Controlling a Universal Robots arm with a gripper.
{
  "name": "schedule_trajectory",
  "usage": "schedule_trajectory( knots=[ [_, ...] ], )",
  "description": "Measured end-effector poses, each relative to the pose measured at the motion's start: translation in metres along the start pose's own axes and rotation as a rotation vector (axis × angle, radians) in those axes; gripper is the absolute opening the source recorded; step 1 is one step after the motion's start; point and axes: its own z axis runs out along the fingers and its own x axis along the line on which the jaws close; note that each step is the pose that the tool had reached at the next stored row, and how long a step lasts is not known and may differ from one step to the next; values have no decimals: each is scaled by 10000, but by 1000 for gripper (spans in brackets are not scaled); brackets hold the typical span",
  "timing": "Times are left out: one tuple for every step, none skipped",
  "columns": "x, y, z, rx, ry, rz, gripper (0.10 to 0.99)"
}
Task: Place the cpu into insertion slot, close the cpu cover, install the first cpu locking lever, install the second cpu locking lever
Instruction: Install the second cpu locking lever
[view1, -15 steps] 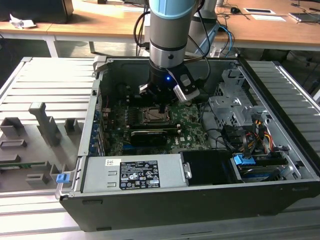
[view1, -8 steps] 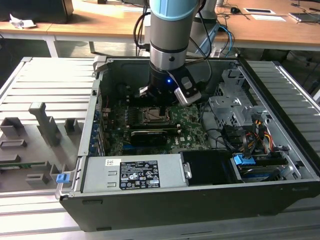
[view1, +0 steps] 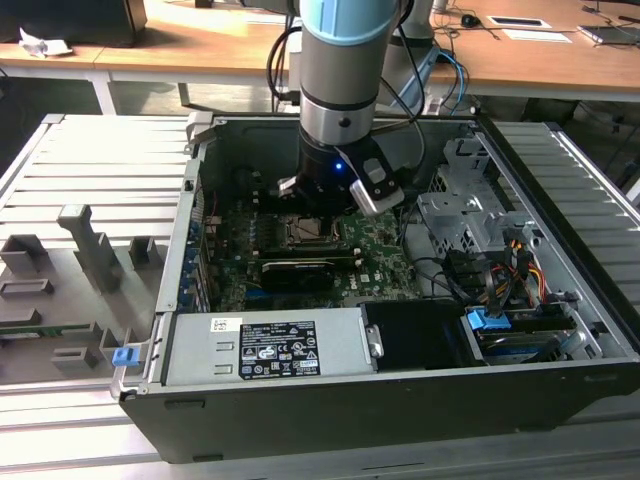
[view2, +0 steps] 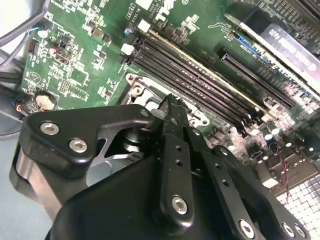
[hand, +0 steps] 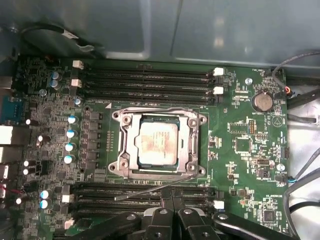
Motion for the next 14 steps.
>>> schedule_trajectory(
  knots=[
    [1, -20, -3, 1, 1, -1, 106],
    [1, -37, -4, -2, 1, -1, 106],
    [2, -44, -5, -8, 2, 0, 106],
    [3, -64, -7, -34, 2, 1, 106],
    [4, -101, -10, -135, -1, 2, 106],
    [15, -111, -8, -567, -15, -32, 106],
    [32, -120, 0, -725, -15, -84, 106],
    [54, -127, 7, -730, -6, -141, 106],
    [79, -130, 15, -733, 2, -191, 106],
    [93, -132, 20, -733, 8, -231, 106],
    [111, -133, 27, -734, 18, -289, 106],
    [119, -133, 31, -735, 23, -324, 106],
    [132, -134, 47, -737, 29, -364, 106],
    [137, -135, 51, -734, 31, -365, 106]
  ],
)
